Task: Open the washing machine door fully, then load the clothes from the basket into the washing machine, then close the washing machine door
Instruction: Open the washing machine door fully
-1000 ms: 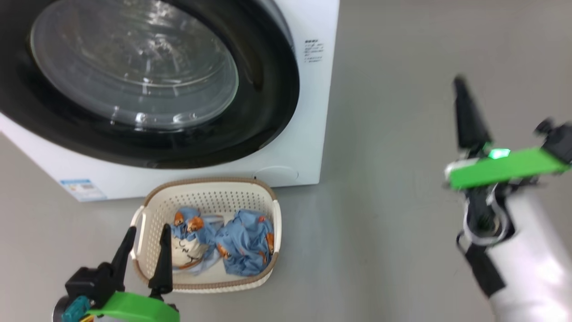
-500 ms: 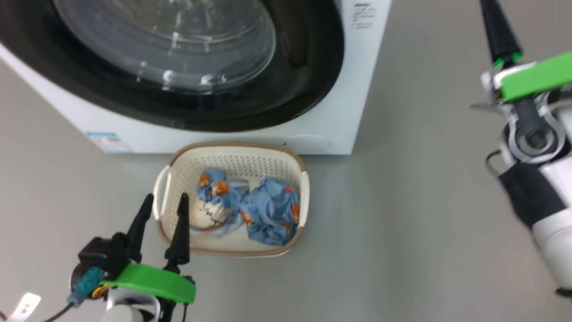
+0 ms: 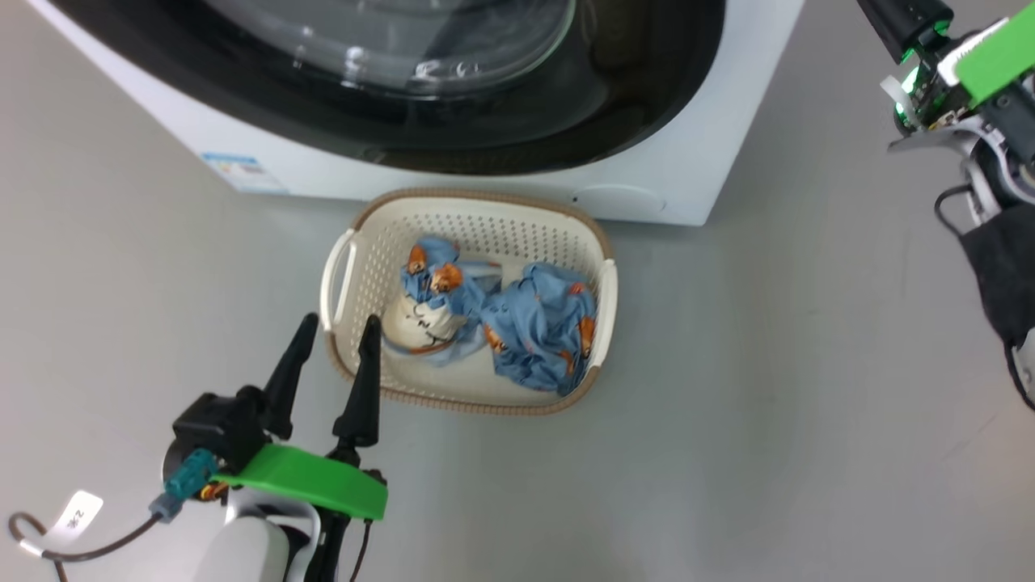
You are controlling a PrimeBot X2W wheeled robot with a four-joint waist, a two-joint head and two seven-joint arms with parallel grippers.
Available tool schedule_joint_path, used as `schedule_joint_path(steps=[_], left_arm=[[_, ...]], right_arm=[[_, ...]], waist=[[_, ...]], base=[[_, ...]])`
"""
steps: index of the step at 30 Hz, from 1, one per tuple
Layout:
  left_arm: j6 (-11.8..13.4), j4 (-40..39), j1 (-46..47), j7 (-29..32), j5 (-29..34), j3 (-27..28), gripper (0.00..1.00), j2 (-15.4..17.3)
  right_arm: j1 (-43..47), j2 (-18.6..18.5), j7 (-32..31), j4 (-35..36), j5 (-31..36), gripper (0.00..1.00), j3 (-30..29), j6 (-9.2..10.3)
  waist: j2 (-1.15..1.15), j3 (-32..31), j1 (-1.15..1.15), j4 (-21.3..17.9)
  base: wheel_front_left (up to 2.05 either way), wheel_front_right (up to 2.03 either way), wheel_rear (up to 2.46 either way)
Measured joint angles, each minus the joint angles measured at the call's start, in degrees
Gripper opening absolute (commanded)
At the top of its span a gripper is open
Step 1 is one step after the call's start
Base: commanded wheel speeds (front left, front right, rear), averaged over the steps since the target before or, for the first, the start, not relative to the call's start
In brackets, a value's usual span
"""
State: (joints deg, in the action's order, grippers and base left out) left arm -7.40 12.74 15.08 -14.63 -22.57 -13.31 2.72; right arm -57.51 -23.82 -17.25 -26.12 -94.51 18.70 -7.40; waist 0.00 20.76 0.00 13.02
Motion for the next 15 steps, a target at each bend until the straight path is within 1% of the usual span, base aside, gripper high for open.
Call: schedule_joint_path(steps=[4,8,15], left_arm=[[0.0,-0.5,1.3,0.0,-0.5,-0.5,1.0,-0.1],[0.0,-0.7,2.4,0.0,-0.5,-1.1,1.0,-0.4],[0.0,-1.4,3.8,0.0,-0.9,-2.2,1.0,-0.7]], right_arm=[[-2.6,-0.1,-4.6,-2.3,-1.2,0.0,-0.1,0.0],[-5.3,0.0,-7.5,-4.1,-1.1,0.0,0.1,0.0],[-8.8,0.0,-9.5,-5.6,1.2,0.0,0.9,0.0]], waist=[[0.0,1.9,0.0,1.0],[0.0,3.8,0.0,1.8],[0.0,6.6,0.0,3.5]], base=[[0.0,0.0,0.0],[0.0,0.0,0.0],[0.0,0.0,0.0]])
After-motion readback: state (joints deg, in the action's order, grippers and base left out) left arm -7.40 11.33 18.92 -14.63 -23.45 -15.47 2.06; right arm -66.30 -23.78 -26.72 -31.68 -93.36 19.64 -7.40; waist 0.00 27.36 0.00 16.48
